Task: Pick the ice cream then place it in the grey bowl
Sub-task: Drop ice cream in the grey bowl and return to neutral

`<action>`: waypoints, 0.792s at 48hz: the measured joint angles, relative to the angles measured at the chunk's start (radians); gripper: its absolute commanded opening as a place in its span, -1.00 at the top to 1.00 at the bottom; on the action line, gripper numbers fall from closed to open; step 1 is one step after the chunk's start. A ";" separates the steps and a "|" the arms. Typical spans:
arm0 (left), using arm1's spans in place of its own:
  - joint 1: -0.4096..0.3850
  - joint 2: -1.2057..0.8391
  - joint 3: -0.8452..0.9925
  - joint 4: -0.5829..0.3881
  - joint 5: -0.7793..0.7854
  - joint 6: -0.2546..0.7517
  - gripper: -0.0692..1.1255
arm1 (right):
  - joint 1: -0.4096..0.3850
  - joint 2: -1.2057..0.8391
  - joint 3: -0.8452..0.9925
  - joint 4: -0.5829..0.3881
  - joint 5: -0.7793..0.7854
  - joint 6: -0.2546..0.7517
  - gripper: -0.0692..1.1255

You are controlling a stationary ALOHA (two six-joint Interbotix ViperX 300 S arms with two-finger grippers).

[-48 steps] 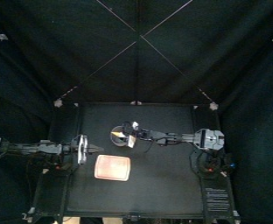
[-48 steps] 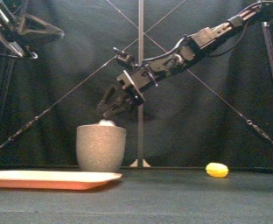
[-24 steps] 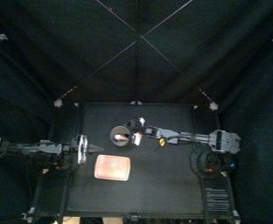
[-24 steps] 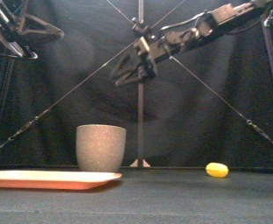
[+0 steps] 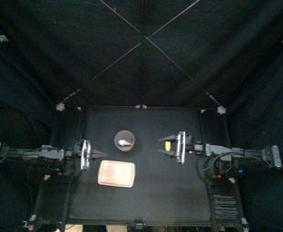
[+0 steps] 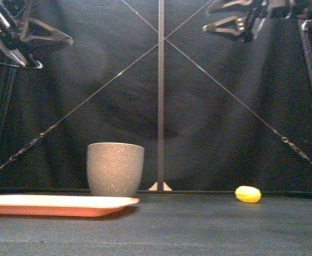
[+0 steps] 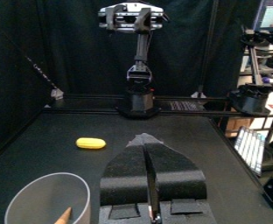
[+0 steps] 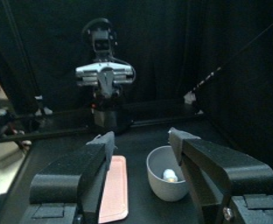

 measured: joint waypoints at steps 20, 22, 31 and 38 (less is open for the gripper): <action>0.006 0.000 0.005 0.000 0.000 0.000 0.95 | 0.114 -0.291 0.219 0.035 0.006 0.000 -0.60; 0.006 0.000 0.005 0.000 0.000 0.000 0.95 | 0.120 -0.288 0.222 0.035 0.008 0.000 -0.60; 0.006 0.000 0.005 -0.002 0.000 -0.002 0.95 | 0.127 -0.265 0.227 0.032 0.009 -0.002 -0.60; 0.006 0.000 0.005 0.000 0.002 0.000 0.95 | 0.127 -0.261 0.227 0.026 0.009 0.000 -0.60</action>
